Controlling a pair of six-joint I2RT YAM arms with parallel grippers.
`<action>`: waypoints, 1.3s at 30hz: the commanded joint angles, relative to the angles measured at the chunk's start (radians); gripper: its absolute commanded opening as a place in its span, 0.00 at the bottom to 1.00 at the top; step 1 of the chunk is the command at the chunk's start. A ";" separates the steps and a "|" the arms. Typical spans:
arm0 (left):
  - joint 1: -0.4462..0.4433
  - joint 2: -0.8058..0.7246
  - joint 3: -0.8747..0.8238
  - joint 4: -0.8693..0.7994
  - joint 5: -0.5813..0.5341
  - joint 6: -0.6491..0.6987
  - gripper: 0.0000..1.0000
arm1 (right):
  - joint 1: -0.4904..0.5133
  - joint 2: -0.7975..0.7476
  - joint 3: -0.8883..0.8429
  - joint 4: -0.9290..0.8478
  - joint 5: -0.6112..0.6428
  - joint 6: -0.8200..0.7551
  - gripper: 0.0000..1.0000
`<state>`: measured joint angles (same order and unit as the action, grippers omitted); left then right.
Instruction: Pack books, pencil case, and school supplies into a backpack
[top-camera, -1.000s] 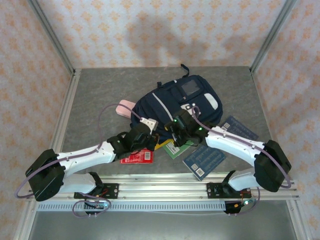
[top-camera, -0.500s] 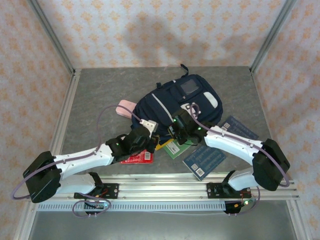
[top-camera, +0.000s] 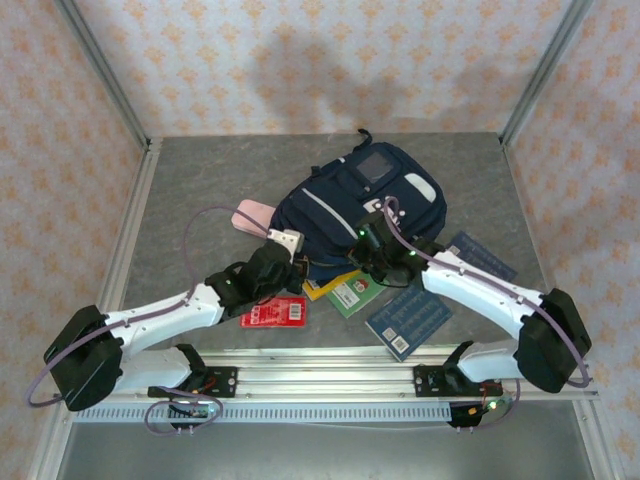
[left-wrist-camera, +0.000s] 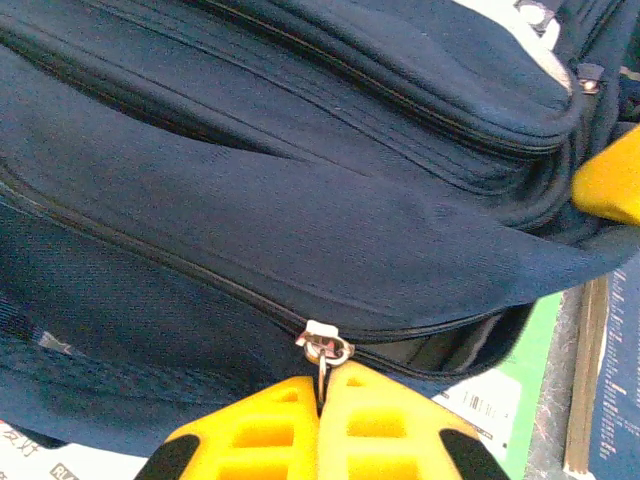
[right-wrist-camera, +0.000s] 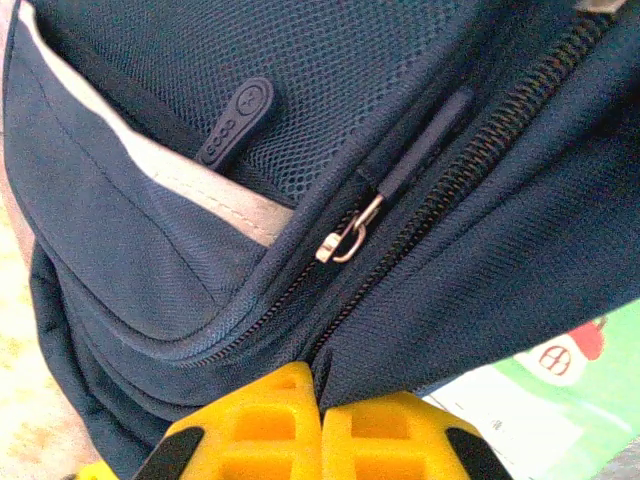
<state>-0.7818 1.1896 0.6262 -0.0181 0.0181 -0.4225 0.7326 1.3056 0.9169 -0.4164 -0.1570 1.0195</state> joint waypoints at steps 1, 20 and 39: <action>0.028 0.016 0.011 -0.042 -0.054 -0.019 0.00 | -0.032 -0.045 0.056 -0.110 0.079 -0.230 0.00; 0.053 0.240 0.142 0.046 0.109 -0.036 0.00 | -0.303 -0.138 -0.005 -0.309 0.033 -0.433 0.37; -0.047 0.184 0.217 0.055 0.151 -0.035 0.00 | -0.070 -0.176 0.090 -0.213 -0.109 0.406 0.55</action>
<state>-0.8131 1.4139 0.7929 0.0257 0.1539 -0.4667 0.6292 1.1034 0.9897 -0.7040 -0.2592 1.2377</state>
